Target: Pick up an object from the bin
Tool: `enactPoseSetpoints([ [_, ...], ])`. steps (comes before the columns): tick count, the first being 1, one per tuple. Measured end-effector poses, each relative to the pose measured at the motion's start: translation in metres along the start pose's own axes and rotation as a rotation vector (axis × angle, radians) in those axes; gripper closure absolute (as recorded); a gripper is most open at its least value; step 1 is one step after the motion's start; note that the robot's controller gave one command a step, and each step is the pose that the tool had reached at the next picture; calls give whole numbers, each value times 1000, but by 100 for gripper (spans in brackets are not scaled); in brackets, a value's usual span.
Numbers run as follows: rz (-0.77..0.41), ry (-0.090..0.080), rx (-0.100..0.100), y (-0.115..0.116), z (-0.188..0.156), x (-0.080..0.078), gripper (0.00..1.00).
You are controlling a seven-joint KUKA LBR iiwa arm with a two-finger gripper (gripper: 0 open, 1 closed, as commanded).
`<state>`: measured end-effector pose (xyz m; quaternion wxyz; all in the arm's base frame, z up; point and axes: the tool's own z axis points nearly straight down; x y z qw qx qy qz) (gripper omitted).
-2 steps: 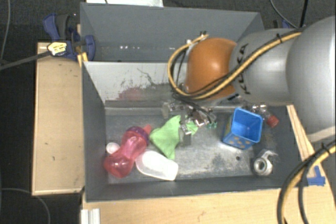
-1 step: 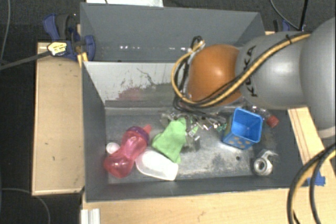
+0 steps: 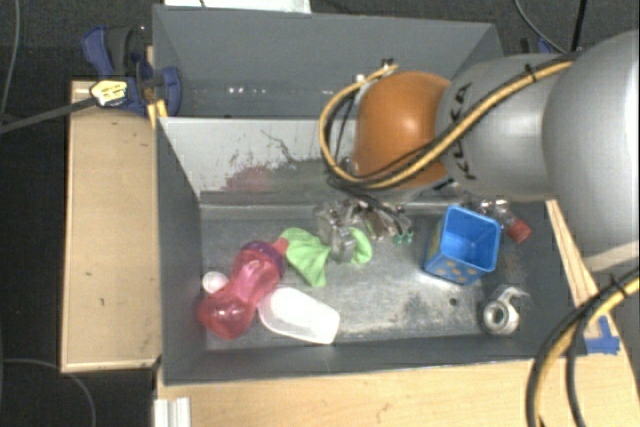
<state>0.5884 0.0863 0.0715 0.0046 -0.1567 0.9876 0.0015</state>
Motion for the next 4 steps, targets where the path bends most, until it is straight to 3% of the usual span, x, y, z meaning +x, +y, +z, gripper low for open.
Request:
enactPoseSetpoints([
  [2,1,7,-1,0,-4,2,100],
  [3,2,14,-2,0,-26,3,100],
  [4,2,6,1,0,-47,1,100],
])
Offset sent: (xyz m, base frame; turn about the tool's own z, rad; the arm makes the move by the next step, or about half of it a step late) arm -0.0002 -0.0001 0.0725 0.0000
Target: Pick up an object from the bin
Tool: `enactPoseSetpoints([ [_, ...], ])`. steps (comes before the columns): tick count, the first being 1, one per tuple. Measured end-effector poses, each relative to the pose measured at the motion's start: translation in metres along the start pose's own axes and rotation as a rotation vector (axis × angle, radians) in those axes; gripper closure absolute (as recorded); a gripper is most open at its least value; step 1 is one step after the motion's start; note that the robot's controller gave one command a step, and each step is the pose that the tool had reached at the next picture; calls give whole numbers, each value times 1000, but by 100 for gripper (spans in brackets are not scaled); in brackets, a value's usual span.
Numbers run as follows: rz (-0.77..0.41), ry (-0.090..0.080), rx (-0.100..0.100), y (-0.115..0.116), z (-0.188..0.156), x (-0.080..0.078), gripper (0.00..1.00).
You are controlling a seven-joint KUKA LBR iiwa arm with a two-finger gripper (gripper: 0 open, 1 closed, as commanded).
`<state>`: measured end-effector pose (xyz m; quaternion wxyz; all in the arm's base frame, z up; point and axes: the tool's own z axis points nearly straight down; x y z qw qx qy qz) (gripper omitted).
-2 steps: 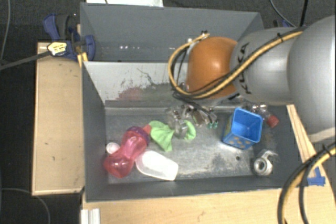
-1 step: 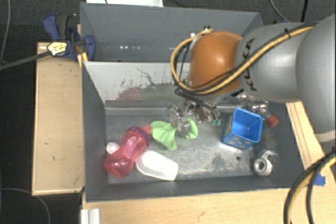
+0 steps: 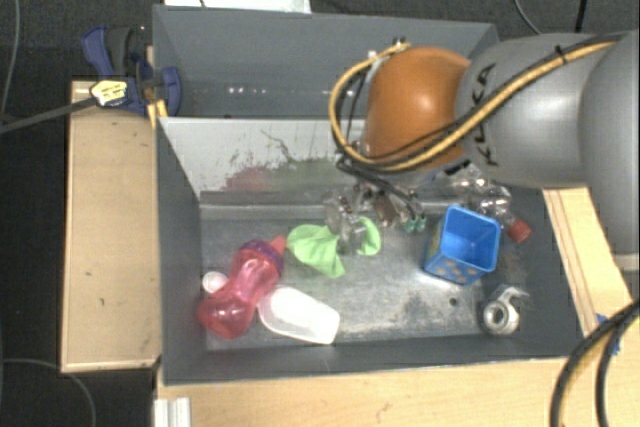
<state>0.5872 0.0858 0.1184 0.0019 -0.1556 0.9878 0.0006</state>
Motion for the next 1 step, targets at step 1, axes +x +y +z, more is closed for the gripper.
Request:
enactPoseSetpoints([
  [1,0,-4,1,0,-10,-1,100],
])
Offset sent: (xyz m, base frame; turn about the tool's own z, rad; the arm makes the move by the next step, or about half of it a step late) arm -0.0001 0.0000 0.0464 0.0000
